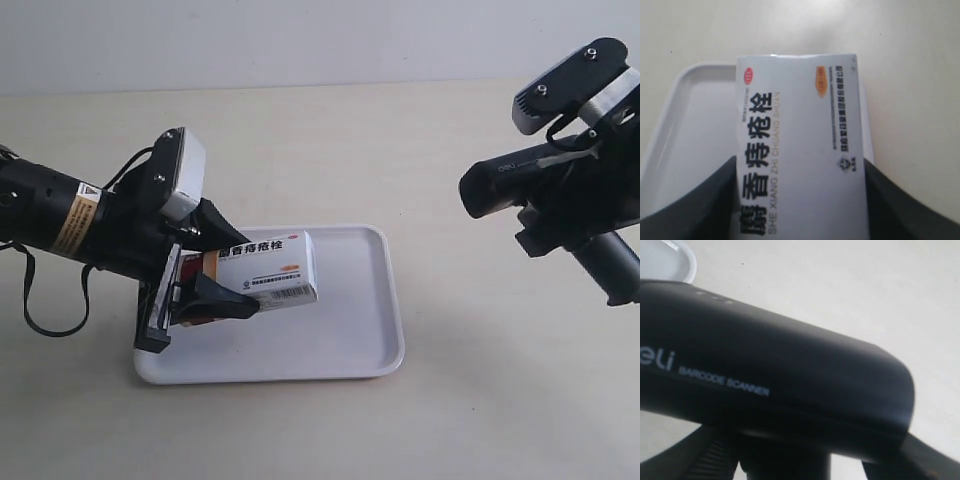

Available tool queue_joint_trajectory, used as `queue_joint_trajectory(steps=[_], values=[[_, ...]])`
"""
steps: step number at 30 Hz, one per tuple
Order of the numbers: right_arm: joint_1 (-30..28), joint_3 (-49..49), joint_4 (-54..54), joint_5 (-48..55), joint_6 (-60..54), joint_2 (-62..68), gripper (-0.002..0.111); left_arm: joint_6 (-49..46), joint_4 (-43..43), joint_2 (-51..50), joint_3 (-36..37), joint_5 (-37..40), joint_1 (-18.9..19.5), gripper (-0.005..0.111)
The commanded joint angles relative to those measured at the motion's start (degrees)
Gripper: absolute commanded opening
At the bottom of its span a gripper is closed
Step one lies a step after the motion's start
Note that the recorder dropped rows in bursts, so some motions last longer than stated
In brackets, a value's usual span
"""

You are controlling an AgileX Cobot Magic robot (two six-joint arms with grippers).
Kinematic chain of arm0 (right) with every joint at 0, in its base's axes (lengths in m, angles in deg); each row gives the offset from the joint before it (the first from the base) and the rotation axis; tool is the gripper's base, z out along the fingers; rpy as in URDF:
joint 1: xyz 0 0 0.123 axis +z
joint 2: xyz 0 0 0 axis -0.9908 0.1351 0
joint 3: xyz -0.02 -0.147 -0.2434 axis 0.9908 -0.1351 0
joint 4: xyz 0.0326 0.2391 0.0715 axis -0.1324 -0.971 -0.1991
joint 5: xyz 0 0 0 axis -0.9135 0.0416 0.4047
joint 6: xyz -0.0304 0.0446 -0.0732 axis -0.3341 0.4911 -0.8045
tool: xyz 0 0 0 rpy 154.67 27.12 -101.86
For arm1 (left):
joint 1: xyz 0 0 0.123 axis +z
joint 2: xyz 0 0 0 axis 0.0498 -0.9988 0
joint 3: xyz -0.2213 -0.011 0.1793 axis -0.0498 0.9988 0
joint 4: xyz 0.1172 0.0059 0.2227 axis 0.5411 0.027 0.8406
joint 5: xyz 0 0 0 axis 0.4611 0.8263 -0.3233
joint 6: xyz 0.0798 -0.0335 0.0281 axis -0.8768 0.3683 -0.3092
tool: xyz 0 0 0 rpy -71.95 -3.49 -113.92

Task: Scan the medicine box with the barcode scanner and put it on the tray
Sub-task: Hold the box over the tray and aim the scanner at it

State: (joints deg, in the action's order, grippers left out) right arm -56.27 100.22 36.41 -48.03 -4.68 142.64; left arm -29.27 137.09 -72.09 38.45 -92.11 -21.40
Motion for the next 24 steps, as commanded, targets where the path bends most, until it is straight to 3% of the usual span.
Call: queue_joint_trajectory(steps=[1,9,24], values=[[0.07,0.67,-3.02,0.05,0.28,1.28,0.000,-0.84,-0.50,-1.89,-0.85,-0.89,0.11,0.000],[0.07,0.67,-2.79,-2.39,0.28,9.63,0.000,-0.84,-0.50,-2.03,-1.15,-0.89,0.11,0.000],[0.07,0.67,-1.48,4.31,0.28,0.94,0.000,-6.42,-0.50,-2.03,-0.82,8.26,0.26,0.000]])
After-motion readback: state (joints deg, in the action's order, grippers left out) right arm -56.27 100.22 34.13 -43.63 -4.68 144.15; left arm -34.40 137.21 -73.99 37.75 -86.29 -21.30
